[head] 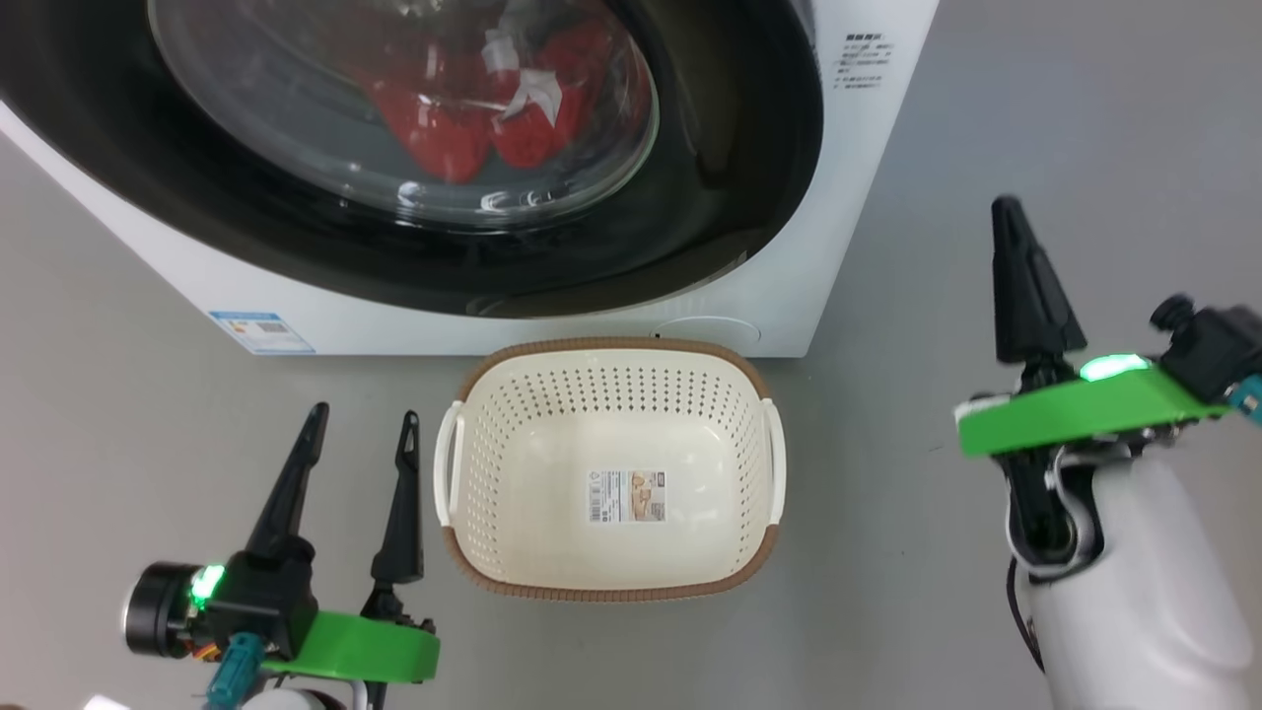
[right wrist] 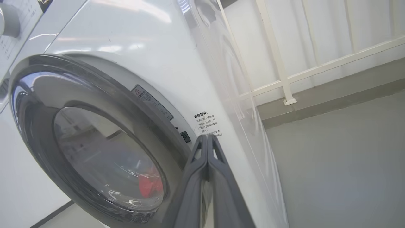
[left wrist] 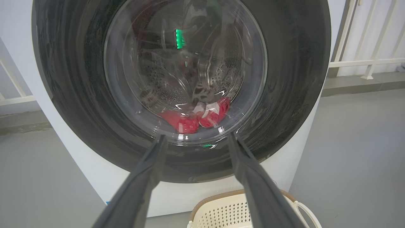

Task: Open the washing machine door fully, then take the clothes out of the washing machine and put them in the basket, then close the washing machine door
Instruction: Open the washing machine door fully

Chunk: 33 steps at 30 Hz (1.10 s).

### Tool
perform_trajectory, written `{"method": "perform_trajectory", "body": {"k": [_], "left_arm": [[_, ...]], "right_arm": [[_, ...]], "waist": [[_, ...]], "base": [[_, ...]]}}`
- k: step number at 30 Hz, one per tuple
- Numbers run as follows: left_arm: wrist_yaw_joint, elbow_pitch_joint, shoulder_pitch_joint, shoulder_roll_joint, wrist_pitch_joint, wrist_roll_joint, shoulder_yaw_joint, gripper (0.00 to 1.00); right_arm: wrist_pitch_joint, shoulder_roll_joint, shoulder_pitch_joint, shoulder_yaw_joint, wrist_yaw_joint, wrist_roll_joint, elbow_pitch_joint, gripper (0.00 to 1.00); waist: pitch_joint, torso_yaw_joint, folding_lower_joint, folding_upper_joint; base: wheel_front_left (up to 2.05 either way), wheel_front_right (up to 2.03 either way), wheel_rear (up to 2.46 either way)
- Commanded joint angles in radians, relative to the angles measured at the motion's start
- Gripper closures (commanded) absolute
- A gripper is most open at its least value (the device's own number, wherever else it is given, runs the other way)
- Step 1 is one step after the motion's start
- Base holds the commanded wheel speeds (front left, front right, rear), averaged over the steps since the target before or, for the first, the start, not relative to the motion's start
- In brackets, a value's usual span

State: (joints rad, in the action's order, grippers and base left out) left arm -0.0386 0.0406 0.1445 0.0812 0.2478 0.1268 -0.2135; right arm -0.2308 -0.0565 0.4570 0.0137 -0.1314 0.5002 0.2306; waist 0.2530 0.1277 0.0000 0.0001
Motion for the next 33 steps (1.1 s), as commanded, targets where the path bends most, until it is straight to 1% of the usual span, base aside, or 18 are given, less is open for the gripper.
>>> {"method": "perform_trajectory", "body": {"k": [1, 6, 11, 24, 28, 33], "left_arm": [[-0.006, -0.027, 0.033, 0.011, 0.009, 0.013, 0.029, 0.0], [-0.007, -0.028, 0.043, 0.01, 0.011, 0.014, 0.025, 0.0], [-0.007, -0.028, 0.051, 0.008, 0.012, 0.021, 0.022, 0.0], [-0.003, -0.018, 0.072, 0.002, 0.013, 0.024, 0.001, 0.0], [-0.002, -0.019, 0.076, 0.002, 0.014, 0.022, -0.003, 0.0], [-0.003, -0.019, 0.079, -0.002, 0.014, 0.022, -0.011, 0.0]], "right_arm": [[-0.007, 0.006, 0.032, -0.026, 0.001, 0.025, -0.017, 1.0], [0.012, 0.003, 0.11, -0.034, 0.001, 0.138, 0.025, 1.0], [0.056, -0.022, 0.187, -0.059, 0.001, 0.267, 0.072, 1.0], [0.226, -0.084, 0.351, -0.125, 0.001, 0.683, 0.164, 1.0], [0.266, -0.103, 0.399, -0.149, 0.001, 0.748, 0.203, 1.0], [0.305, -0.122, 0.463, -0.181, 0.001, 0.796, 0.258, 1.0]], "waist": [[0.011, 0.006, 0.0, -0.0001], [0.031, 0.015, 0.0, -0.0001], [0.049, 0.022, 0.0, -0.0001], [0.083, 0.061, 0.0, -0.0001], [0.093, 0.074, 0.0, -0.0001], [0.103, 0.09, 0.0, -0.0001]], "base": [[0.0, 0.0, 0.0], [0.0, 0.0, 0.0], [0.0, 0.0, 0.0], [0.0, 0.0, 0.0], [0.0, 0.0, 0.0], [0.0, 0.0, 0.0]]}}
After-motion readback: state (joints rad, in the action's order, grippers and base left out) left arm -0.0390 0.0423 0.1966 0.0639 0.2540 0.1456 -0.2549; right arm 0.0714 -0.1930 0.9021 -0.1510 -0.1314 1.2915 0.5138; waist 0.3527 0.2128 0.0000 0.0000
